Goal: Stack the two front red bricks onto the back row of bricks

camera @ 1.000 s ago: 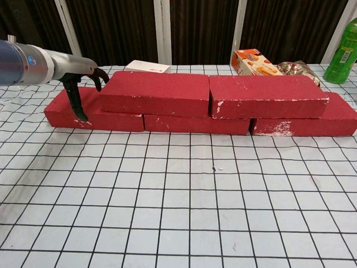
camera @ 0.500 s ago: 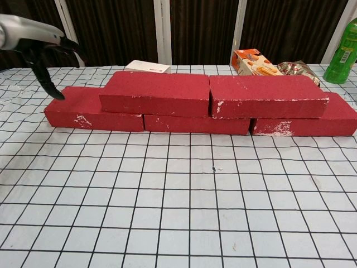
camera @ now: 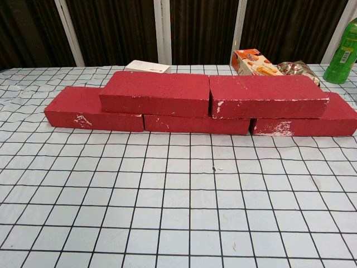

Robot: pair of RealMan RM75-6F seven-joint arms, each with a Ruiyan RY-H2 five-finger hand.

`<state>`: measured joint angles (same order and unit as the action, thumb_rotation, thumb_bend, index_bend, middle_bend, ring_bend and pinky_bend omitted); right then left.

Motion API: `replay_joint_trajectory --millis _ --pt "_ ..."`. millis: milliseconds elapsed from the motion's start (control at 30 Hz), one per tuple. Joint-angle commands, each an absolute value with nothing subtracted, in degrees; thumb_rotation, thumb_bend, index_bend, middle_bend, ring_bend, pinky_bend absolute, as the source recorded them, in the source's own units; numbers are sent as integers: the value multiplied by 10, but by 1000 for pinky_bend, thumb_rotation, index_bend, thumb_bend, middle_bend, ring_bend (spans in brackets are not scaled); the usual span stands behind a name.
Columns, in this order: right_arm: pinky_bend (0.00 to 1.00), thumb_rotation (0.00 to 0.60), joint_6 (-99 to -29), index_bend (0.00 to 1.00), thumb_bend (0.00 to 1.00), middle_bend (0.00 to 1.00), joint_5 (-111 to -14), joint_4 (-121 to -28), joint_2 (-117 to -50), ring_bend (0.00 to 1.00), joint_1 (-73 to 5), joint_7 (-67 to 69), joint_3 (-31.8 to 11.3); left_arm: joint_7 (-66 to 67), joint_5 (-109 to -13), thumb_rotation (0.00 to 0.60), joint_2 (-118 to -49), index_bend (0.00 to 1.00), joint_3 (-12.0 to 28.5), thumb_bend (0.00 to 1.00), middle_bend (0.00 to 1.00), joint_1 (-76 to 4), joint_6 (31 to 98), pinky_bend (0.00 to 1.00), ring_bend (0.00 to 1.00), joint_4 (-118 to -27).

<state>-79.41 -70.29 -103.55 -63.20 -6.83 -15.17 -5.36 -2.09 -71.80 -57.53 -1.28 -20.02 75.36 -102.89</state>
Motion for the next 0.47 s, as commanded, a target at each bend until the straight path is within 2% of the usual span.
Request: replay_joint_trajectory --millis 33,167,467 --pt "0 600 -799 48 154 0 -711 -1038 -631 0 -66 -151 -52 -53 -770 600 -612 149 -37 0 98 -156 812 160 57 -975" --pt "0 600 -809 41 154 0 -737 -1034 -633 0 -63 -145 -46 -35 -787 600 -640 149 -40 0 54 -130 844 144 27 -938" --pt "0 600 -827 25 154 0 -778 -1020 -642 0 -60 -136 -40 44 -793 600 -663 149 -27 0 41 -102 885 144 27 -940"
